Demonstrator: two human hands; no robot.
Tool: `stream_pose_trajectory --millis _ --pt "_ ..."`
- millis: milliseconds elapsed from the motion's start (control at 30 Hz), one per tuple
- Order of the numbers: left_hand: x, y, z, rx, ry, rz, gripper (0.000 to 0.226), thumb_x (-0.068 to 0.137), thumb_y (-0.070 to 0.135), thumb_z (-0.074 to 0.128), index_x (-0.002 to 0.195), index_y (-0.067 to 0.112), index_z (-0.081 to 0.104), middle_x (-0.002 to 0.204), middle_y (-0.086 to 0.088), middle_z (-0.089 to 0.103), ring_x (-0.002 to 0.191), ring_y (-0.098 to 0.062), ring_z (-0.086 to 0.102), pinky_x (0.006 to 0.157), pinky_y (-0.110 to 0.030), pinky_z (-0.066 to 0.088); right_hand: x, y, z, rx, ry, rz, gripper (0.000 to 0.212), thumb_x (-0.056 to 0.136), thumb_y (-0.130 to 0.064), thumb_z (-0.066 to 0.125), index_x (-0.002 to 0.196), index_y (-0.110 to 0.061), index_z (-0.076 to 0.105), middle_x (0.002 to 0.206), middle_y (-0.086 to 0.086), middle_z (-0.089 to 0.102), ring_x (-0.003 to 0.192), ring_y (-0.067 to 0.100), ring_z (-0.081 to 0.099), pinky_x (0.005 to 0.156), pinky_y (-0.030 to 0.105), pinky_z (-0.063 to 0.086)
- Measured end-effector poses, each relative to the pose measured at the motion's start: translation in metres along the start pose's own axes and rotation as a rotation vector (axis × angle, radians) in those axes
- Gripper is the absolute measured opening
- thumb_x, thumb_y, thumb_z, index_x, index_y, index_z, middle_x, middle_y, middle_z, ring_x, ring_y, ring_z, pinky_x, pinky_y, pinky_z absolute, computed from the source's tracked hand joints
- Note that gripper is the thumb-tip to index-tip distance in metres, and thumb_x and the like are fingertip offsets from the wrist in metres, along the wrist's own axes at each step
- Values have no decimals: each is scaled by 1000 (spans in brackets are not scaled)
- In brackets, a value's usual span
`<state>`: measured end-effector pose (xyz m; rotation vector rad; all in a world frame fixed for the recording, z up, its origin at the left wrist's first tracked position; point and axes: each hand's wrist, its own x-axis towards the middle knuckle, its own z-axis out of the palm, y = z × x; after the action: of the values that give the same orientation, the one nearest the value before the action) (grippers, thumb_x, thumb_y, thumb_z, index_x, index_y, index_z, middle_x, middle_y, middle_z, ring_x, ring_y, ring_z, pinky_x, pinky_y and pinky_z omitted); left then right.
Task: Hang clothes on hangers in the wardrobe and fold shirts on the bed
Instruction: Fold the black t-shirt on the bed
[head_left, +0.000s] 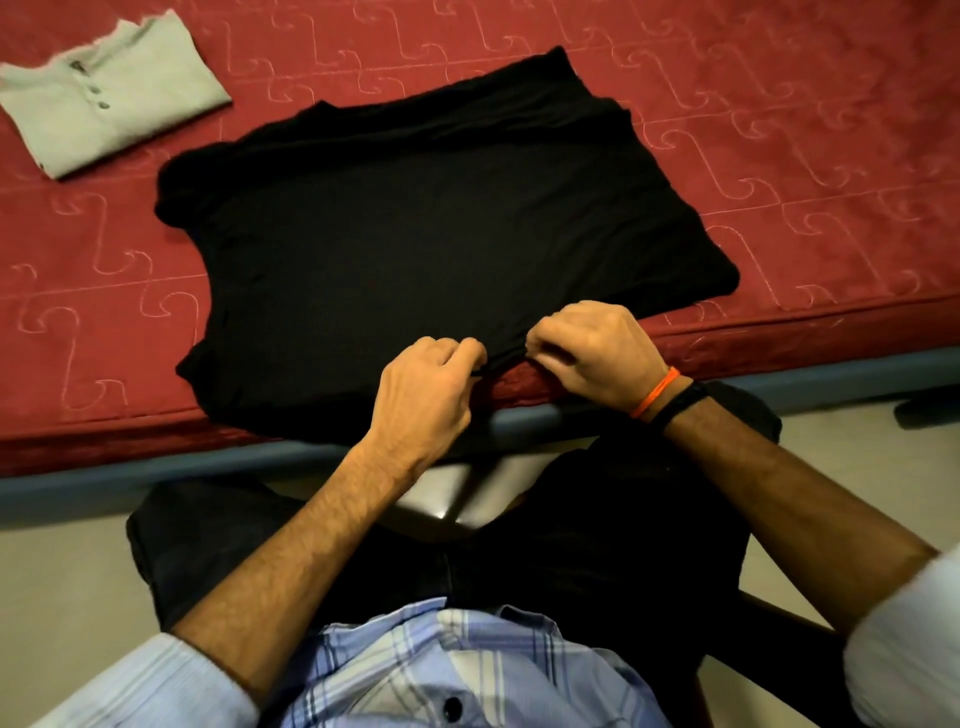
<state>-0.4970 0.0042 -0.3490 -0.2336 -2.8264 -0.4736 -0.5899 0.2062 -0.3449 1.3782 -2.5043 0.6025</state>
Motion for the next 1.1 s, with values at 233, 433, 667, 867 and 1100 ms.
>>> stream_pose_trajectory --millis 233,433,667,867,1100 --pt "3 6 3 29 17 24 28 73 17 81 99 9 71 92 -10 64 75 -31 59 60 -36 48 1 0 -5 43 -23 -39 12 82 -22 61 82 -11 64 75 5 64 67 28 61 64 36 50" --pt "2 8 3 56 80 37 5 76 13 69 80 13 69 75 -6 63 61 -29 58 52 -32 44 -1 1 -3 49 -32 -10 12 81 -18 69 91 -12 67 83 4 65 73 27 62 66 38 50" --pt "-1 8 9 34 36 43 27 69 5 83 94 12 74 81 -6 64 66 -28 61 50 -33 49 -6 10 2 54 -39 -19 8 86 -22 70 85 -15 76 87 4 66 73 24 62 63 36 51" --pt "-3 7 14 16 102 72 12 80 11 76 92 12 75 93 -9 65 66 -27 60 56 -35 50 -4 7 1 75 47 -39 7 81 -12 66 78 -11 72 91 3 72 75 26 67 63 39 54" --pt "-4 4 10 36 160 112 9 82 8 66 80 13 72 76 -3 68 59 -23 63 48 -28 47 -7 6 4 6 58 -57 4 77 -12 69 74 -13 68 86 2 69 69 26 63 58 38 51"
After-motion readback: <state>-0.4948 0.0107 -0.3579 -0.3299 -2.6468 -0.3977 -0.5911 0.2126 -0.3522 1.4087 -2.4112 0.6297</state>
